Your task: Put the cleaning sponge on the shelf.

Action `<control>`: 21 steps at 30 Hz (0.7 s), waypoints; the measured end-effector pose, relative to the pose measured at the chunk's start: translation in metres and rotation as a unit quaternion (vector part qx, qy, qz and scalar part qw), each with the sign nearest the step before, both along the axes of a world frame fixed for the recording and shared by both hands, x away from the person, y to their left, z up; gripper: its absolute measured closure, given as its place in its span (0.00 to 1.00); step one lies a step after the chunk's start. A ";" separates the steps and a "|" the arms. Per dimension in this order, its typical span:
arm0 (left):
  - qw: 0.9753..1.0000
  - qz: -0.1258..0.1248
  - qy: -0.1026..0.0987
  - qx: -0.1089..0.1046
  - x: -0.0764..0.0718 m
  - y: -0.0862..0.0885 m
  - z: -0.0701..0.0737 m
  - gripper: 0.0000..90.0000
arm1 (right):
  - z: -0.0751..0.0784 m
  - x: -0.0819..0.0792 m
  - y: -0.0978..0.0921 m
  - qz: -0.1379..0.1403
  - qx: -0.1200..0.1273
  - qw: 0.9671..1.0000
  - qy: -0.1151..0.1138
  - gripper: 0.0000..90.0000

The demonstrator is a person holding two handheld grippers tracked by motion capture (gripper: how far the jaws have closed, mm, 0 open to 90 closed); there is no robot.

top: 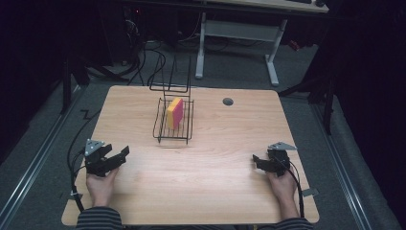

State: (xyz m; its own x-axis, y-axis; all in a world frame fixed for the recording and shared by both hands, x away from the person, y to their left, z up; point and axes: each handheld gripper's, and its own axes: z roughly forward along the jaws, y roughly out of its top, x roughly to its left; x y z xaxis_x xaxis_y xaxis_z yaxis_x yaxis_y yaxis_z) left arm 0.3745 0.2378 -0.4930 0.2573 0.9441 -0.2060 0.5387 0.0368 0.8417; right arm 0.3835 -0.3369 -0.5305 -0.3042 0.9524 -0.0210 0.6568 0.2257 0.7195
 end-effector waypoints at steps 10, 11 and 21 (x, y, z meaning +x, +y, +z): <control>1.000 -0.008 0.015 -0.002 0.006 -0.007 -0.008 0.32 | 0.000 0.000 0.000 0.000 0.000 1.000 0.000 0.31; 1.000 -0.007 0.016 -0.003 0.006 -0.007 -0.009 0.32 | 0.000 0.000 0.000 0.000 0.000 1.000 0.000 0.31; 0.999 -0.007 0.036 -0.008 0.014 -0.009 -0.019 0.32 | 0.000 0.000 0.000 0.000 0.000 1.000 0.000 0.31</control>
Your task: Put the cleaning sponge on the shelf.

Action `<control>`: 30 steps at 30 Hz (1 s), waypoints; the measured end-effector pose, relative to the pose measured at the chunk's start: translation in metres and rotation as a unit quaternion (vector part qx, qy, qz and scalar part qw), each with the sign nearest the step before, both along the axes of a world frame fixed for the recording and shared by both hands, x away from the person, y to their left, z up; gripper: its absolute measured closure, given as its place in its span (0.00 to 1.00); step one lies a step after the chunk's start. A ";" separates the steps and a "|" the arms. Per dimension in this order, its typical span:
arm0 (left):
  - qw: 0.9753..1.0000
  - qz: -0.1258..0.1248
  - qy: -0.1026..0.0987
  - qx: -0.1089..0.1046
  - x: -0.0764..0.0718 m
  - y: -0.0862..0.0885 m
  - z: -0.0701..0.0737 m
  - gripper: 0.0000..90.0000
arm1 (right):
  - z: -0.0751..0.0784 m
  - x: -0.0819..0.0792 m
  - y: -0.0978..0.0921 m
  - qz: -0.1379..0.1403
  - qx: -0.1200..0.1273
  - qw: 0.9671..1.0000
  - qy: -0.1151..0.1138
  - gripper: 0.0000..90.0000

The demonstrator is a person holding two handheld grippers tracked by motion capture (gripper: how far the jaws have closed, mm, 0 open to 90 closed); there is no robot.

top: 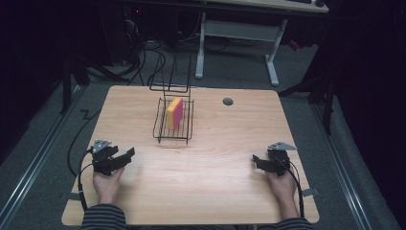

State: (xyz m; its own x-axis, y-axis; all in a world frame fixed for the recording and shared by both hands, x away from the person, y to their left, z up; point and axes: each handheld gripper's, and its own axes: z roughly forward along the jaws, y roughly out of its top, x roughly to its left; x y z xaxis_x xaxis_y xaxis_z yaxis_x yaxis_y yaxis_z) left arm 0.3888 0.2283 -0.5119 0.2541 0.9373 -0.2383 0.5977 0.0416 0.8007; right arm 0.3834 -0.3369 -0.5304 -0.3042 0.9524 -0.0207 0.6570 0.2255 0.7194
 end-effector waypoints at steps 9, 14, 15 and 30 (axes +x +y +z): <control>1.000 -0.002 0.013 0.024 0.006 -0.006 -0.008 0.32 | 0.000 0.000 0.000 0.000 0.000 1.000 0.000 0.31; 0.999 -0.003 0.022 0.036 0.009 -0.008 -0.012 0.32 | 0.000 0.000 0.000 0.000 0.000 1.000 0.000 0.31; 0.999 -0.004 0.022 0.038 0.010 -0.009 -0.013 0.32 | 0.000 0.000 0.000 0.000 0.000 1.000 0.000 0.31; 0.996 -0.001 0.036 0.075 0.017 -0.014 -0.024 0.32 | 0.000 0.000 0.000 0.000 0.000 1.000 0.000 0.31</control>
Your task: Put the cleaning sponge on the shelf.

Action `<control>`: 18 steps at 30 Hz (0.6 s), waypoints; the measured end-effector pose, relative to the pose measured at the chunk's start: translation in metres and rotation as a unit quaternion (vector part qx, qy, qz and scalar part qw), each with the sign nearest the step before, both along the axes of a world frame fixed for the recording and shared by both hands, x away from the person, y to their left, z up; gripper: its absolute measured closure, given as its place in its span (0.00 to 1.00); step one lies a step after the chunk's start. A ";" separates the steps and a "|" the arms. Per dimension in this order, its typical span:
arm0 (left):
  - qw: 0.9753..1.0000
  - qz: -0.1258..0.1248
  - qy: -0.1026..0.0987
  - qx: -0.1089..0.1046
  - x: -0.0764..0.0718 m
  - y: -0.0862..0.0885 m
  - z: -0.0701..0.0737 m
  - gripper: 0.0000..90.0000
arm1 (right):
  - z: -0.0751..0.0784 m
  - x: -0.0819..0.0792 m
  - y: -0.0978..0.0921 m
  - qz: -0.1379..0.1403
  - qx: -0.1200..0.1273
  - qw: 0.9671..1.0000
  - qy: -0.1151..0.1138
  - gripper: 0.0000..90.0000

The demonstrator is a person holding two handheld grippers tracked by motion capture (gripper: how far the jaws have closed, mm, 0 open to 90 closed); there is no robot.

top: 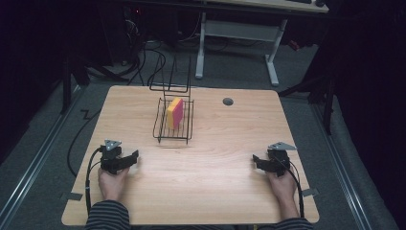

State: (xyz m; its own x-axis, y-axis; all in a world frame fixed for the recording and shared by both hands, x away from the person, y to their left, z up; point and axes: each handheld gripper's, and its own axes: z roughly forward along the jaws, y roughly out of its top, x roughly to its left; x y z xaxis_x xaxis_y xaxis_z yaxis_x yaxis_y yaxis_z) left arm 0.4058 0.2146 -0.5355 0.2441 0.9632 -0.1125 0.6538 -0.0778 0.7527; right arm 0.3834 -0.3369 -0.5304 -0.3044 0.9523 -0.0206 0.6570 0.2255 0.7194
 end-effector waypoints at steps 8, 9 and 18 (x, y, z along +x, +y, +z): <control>1.000 0.001 0.000 0.006 0.001 -0.001 -0.001 0.31 | 0.000 0.000 0.000 0.000 0.000 1.000 0.000 0.31; 1.000 0.001 -0.001 0.007 0.001 -0.001 -0.001 0.32 | 0.000 0.000 0.000 0.000 0.000 1.000 0.000 0.31; 0.998 -0.008 0.000 0.056 0.001 -0.011 -0.001 0.29 | 0.000 0.000 0.000 0.001 0.002 1.000 0.001 0.31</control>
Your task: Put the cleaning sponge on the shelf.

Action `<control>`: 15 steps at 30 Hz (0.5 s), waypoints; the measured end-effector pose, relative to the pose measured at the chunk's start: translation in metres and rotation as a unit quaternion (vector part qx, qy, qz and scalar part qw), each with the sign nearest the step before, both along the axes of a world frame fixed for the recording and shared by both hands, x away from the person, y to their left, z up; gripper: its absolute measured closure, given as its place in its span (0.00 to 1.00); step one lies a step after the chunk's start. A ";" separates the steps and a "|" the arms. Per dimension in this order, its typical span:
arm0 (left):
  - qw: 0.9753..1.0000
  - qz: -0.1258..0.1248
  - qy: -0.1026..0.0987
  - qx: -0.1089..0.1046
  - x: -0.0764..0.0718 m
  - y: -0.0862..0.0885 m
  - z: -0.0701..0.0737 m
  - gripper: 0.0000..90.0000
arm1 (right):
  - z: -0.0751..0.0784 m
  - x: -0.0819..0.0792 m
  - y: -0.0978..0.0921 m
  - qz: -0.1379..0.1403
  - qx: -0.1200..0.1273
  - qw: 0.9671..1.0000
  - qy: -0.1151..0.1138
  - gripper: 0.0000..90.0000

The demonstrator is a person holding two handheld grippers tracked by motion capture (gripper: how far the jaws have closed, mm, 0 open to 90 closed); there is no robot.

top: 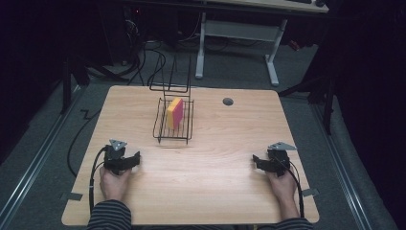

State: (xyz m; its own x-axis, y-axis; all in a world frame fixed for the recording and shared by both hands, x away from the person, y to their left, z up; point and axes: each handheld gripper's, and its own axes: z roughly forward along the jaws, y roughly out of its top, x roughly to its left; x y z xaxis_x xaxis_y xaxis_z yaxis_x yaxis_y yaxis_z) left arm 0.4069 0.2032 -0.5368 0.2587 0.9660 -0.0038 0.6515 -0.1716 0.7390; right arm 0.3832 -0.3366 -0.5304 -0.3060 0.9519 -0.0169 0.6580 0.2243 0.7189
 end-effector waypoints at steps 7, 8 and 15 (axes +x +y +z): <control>1.000 -0.001 0.002 -0.003 0.000 0.001 0.000 0.29 | 0.000 0.000 0.000 0.000 0.000 1.000 0.000 0.31; 1.000 -0.001 0.002 -0.003 0.000 0.001 0.000 0.29 | 0.000 0.000 0.000 0.000 0.000 1.000 0.000 0.31; 1.000 -0.002 0.002 -0.009 0.000 0.002 0.000 0.28 | 0.000 0.000 0.000 0.000 0.000 1.000 0.000 0.31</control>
